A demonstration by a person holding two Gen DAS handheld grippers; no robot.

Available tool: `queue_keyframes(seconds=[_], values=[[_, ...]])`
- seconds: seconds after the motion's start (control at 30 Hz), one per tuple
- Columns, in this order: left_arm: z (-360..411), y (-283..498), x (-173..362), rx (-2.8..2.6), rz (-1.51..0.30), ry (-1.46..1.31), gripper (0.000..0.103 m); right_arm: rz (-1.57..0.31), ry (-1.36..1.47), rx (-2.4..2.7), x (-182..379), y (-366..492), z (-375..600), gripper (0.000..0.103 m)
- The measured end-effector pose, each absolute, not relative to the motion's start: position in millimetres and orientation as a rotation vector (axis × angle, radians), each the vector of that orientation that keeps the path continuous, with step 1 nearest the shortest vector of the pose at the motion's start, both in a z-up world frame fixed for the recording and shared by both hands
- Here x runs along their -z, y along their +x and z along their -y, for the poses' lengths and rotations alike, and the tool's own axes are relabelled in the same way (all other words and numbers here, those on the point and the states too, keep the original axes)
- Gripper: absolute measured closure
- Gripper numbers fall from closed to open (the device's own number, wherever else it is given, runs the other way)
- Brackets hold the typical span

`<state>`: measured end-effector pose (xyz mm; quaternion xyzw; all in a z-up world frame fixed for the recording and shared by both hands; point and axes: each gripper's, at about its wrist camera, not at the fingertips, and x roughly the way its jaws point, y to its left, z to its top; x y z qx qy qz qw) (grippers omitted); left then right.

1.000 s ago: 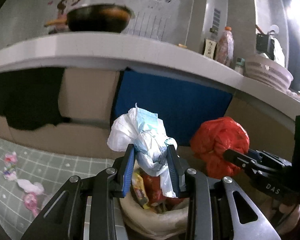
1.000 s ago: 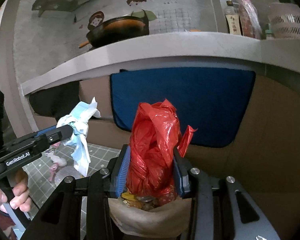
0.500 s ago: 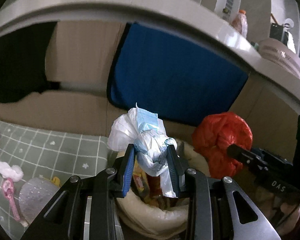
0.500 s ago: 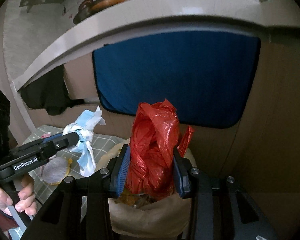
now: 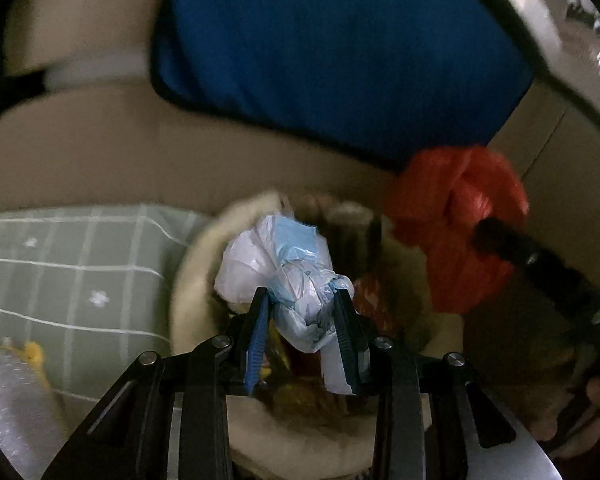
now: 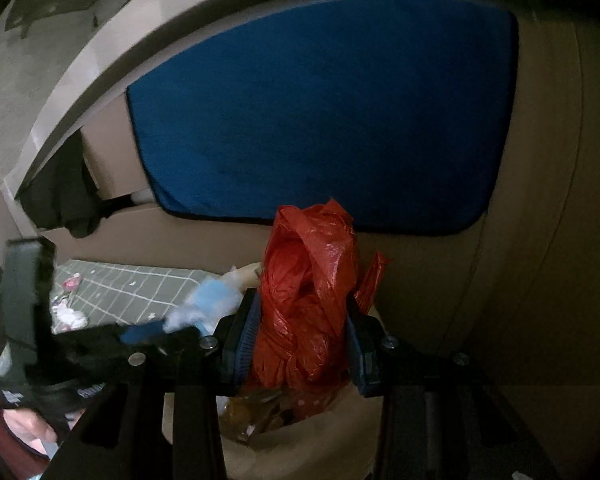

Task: Collect trash
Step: 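Open both tools over the bin, dropping the white bundle and red bag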

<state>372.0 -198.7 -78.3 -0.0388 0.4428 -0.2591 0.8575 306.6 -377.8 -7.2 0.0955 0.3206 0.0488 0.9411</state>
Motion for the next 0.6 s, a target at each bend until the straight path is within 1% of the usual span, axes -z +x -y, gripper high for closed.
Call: queue_keyframes(seconds=[0.17, 0.3, 0.37, 0.47, 0.57, 0.6], values=[[225.5, 382.2, 100.9, 0.540, -1.015, 0.038, 0.070, -0.661, 0.217, -0.080, 11.7, 316.8, 386.1, 0.066], [229.2, 386.3, 108.5, 0.533, -1.037, 0.035, 0.070, -0.674, 0.242, -0.081, 16.8, 321.6, 389.0, 0.066], [219.6, 384.2, 103.4, 0.560, -1.035, -0.032, 0.067, -0.685, 0.245, -0.093, 20.7, 322.8, 386.1, 0.066], [198.3, 377.1, 87.7, 0.558, -0.977, -0.084, 0.058, -0.696, 0.239, -0.117, 25.7, 323.1, 378.3, 0.066], [174.7, 364.4, 68.8, 0.535, -0.910, -0.128, 0.052, -0.692, 0.242, -0.171, 28.9, 321.3, 368.2, 0.062], [166.6, 359.3, 62.5, 0.529, -0.889, -0.142, 0.051, -0.694, 0.240, -0.188, 29.5, 321.4, 364.0, 0.059]])
